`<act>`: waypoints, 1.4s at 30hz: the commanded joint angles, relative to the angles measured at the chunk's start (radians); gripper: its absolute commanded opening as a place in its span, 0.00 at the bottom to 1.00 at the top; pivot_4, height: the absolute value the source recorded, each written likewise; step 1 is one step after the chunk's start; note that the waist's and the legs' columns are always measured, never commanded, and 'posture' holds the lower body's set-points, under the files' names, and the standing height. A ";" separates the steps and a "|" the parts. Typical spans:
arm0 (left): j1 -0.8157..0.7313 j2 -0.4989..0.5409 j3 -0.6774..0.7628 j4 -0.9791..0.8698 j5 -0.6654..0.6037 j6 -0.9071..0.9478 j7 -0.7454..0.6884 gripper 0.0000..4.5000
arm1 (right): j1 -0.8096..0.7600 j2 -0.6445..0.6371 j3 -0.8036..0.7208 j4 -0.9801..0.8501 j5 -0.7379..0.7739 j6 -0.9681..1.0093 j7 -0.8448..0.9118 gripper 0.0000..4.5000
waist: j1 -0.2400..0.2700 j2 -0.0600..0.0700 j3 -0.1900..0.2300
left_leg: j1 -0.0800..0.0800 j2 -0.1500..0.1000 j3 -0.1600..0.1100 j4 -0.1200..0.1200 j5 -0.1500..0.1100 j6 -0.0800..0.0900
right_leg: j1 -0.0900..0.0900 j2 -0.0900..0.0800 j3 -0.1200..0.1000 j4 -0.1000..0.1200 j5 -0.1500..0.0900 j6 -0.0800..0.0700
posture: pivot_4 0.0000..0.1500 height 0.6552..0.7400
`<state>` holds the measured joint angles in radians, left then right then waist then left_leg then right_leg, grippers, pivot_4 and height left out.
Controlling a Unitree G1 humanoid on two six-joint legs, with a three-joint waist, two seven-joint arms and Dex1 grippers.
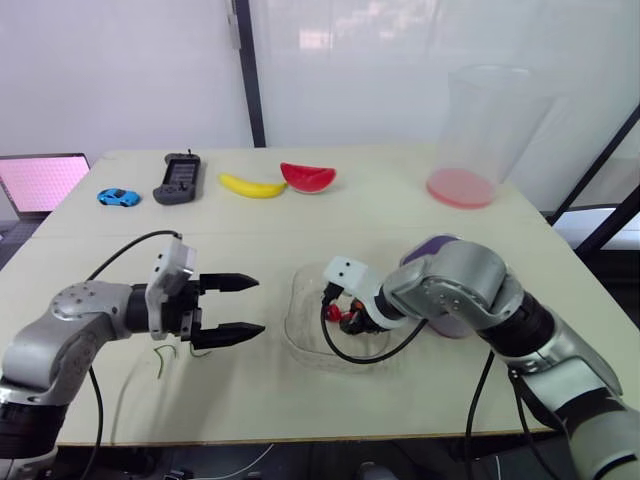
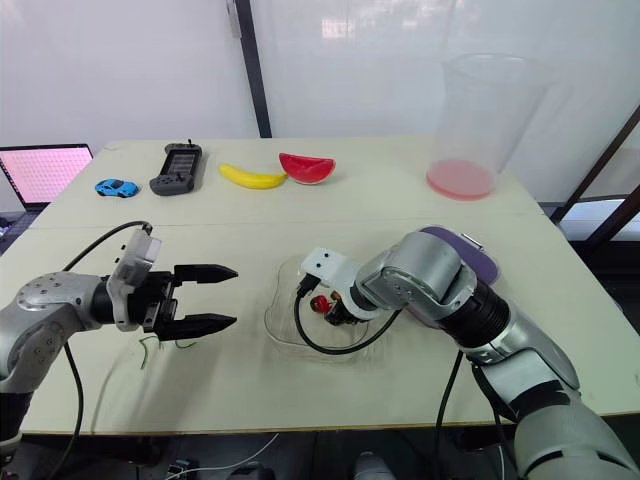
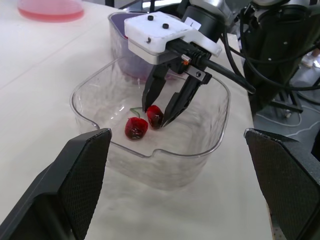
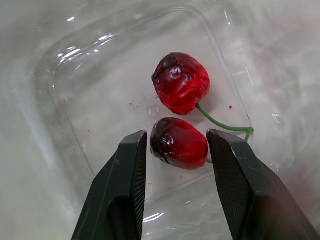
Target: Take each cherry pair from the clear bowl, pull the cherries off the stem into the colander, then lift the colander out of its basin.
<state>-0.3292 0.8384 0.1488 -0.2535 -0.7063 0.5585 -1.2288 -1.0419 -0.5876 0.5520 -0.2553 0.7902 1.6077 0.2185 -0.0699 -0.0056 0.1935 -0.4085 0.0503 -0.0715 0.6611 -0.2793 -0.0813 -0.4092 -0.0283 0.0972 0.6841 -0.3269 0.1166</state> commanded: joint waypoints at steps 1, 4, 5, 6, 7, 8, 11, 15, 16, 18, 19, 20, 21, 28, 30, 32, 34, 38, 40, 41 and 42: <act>-0.017 -0.001 0.011 -0.005 -0.002 -0.015 0.004 1.00 | -0.034 -0.005 0.006 -0.029 0.012 0.007 -0.004 0.44 | 0.000 0.000 0.000 | 0.000 0.000 0.000 0.000 0.000 0.000 | 0.000 0.000 0.000 0.000 0.000 0.000 | 1.00 0.98; -0.015 -0.004 0.010 -0.002 0.000 -0.020 0.003 1.00 | -0.072 -0.032 0.063 -0.084 -0.012 0.007 0.050 0.44 | 0.000 0.000 0.000 | 0.000 0.000 0.000 0.000 0.000 0.000 | 0.000 0.000 0.000 0.000 0.000 0.000 | 1.00 0.98; -0.014 -0.005 0.009 -0.001 0.001 -0.022 0.003 1.00 | -0.080 -0.041 0.076 -0.095 -0.019 0.007 0.064 0.44 | 0.000 0.000 0.000 | 0.000 0.000 0.000 0.000 0.000 0.000 | 0.000 0.000 0.000 0.000 0.000 0.000 | 1.00 0.98; -0.013 -0.006 0.009 0.001 0.002 -0.024 0.003 1.00 | -0.085 -0.047 0.083 -0.098 -0.027 0.007 0.076 0.44 | 0.000 0.000 0.000 | 0.000 0.000 0.000 0.000 0.000 0.000 | 0.000 0.000 0.000 0.000 0.000 0.000 | 1.00 0.98; -0.012 -0.008 0.010 0.001 0.003 -0.025 0.003 1.00 | -0.089 -0.051 0.091 -0.099 -0.041 0.004 0.089 0.44 | 0.000 0.000 0.000 | 0.000 0.000 0.000 0.000 0.000 0.000 | 0.000 0.000 0.000 0.000 0.000 0.000 | 1.00 0.98; -0.011 -0.008 0.010 0.002 0.005 -0.027 0.003 1.00 | -0.094 -0.055 0.099 -0.096 -0.055 -0.003 0.102 0.44 | 0.000 0.000 0.000 | 0.000 0.000 0.000 0.000 0.000 0.000 | 0.000 0.000 0.000 0.000 0.000 0.000 | 1.00 0.98; -0.007 -0.011 0.013 0.002 0.007 -0.030 0.003 1.00 | -0.105 -0.062 0.125 -0.087 -0.093 -0.025 0.139 0.27 | 0.000 0.000 0.000 | 0.000 0.000 0.000 0.000 0.000 0.000 | 0.000 0.000 0.000 0.000 0.000 0.000 | 1.00 0.98; 0.011 -0.010 0.023 -0.008 0.004 -0.030 0.006 1.00 | -0.106 -0.050 0.142 -0.076 -0.130 -0.037 0.179 0.19 | 0.000 0.000 0.000 | 0.000 0.000 0.000 0.000 0.000 0.000 | 0.000 0.000 0.000 0.000 0.000 0.000 | 1.00 0.98; 0.016 -0.008 0.026 -0.011 0.003 -0.030 0.008 1.00 | -0.104 -0.045 0.144 -0.075 -0.136 -0.036 0.185 0.19 | 0.000 0.000 0.000 | 0.000 0.000 0.000 0.000 0.000 0.000 | 0.000 0.000 0.000 0.000 0.000 0.000 | 1.00 0.98; 0.021 -0.006 0.030 -0.014 0.001 -0.031 0.012 1.00 | -0.103 -0.040 0.144 -0.076 -0.150 -0.035 0.197 0.19 | 0.000 0.000 0.000 | 0.000 0.000 0.000 0.000 0.000 0.000 | 0.000 0.000 0.000 0.000 0.000 0.000 | 1.00 0.98; 0.023 -0.005 0.030 -0.014 0.000 -0.031 0.013 1.00 | -0.103 -0.040 0.144 -0.078 -0.158 -0.038 0.203 0.19 | 0.000 0.000 0.000 | 0.000 0.000 0.000 0.000 0.000 0.000 | 0.000 0.000 0.000 0.000 0.000 0.000 | 1.00 0.98; 0.023 -0.005 0.030 -0.015 0.000 -0.031 0.014 1.00 | -0.104 -0.040 0.144 -0.080 -0.165 -0.040 0.209 0.19 | 0.000 0.000 0.000 | 0.000 0.000 0.000 0.000 0.000 0.000 | 0.000 0.000 0.000 0.000 0.000 0.000 | 1.00 0.98; 0.025 -0.005 0.031 -0.016 -0.001 -0.032 0.015 1.00 | -0.106 -0.043 0.148 -0.083 -0.175 -0.051 0.217 0.19 | 0.000 0.000 0.000 | 0.000 0.000 0.000 0.000 0.000 0.000 | 0.000 0.000 0.000 0.000 0.000 0.000 | 1.00 0.98; 0.019 -0.007 0.026 -0.009 0.001 -0.036 0.013 1.00 | -0.216 -0.213 0.366 -0.123 -0.394 -0.467 0.535 0.19 | 0.000 0.000 0.000 | 0.000 0.000 0.000 0.000 0.000 0.000 | 0.000 0.000 0.000 -0.001 0.000 0.000 | 1.00 0.98; 0.018 -0.007 0.025 -0.006 0.004 -0.039 0.013 1.00 | -0.236 -0.247 0.404 -0.093 -0.470 -0.604 0.645 0.19 | 0.000 0.000 0.000 | 0.000 0.000 0.000 0.000 0.000 0.000 | 0.000 0.000 0.000 -0.001 0.000 0.000 | 1.00 0.98; 0.019 -0.007 0.025 -0.004 0.005 -0.040 0.013 1.00 | -0.238 -0.260 0.421 -0.060 -0.544 -0.721 0.731 0.19 | -0.001 0.000 0.000 | 0.000 0.000 0.000 0.000 0.000 0.000 | 0.000 0.000 0.000 -0.001 0.000 0.000 | 1.00 0.98; 0.032 -0.006 0.032 -0.015 0.001 -0.039 0.017 1.00 | -0.239 -0.257 0.433 -0.009 -0.632 -0.868 0.808 0.19 | -0.001 0.000 0.000 | 0.000 0.000 0.000 0.000 0.000 0.000 | 0.000 0.000 0.000 -0.001 0.000 0.000 | 1.00 0.98; 0.053 -0.005 0.040 -0.031 -0.005 -0.035 0.025 1.00 | -0.226 -0.221 0.431 0.090 -0.756 -1.032 0.897 0.19 | 0.000 0.000 0.000 | 0.000 0.000 0.000 0.000 0.000 0.000 | 0.000 0.000 0.000 -0.001 0.000 0.000 | 1.00 0.98; 0.056 -0.005 0.040 -0.033 -0.006 -0.034 0.028 1.00 | -0.215 -0.203 0.414 0.126 -0.802 -1.072 0.925 0.19 | 0.001 0.000 0.000 | 0.000 0.000 0.000 0.000 0.000 0.000 | 0.000 0.000 0.000 0.000 0.000 0.000 | 1.00 0.98; 0.055 -0.005 0.040 -0.033 -0.006 -0.034 0.030 1.00 | -0.209 -0.193 0.403 0.141 -0.820 -1.087 0.935 0.19 | 0.002 0.000 0.000 | 0.000 0.000 0.000 0.000 0.000 0.000 | 0.000 0.000 0.000 0.000 0.000 0.000 | 1.00 0.98; 0.057 -0.003 0.041 -0.035 -0.007 -0.033 0.031 1.00 | -0.207 -0.186 0.381 0.148 -0.830 -1.091 0.945 0.25 | 0.002 0.000 0.000 | 0.000 0.000 0.000 0.000 0.000 0.000 | 0.000 0.000 0.000 0.000 0.000 0.000 | 1.00 0.98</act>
<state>-0.2722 0.8240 0.1556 -0.2591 -0.6997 0.5345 -1.1975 -1.2411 -0.7775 0.9929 -0.1085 -0.0087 0.5417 1.1446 -0.0679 -0.0052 0.1938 -0.4085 0.0502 -0.0715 0.6616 -0.2793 -0.0814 -0.4091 -0.0289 0.0970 0.6837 -0.3269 0.1167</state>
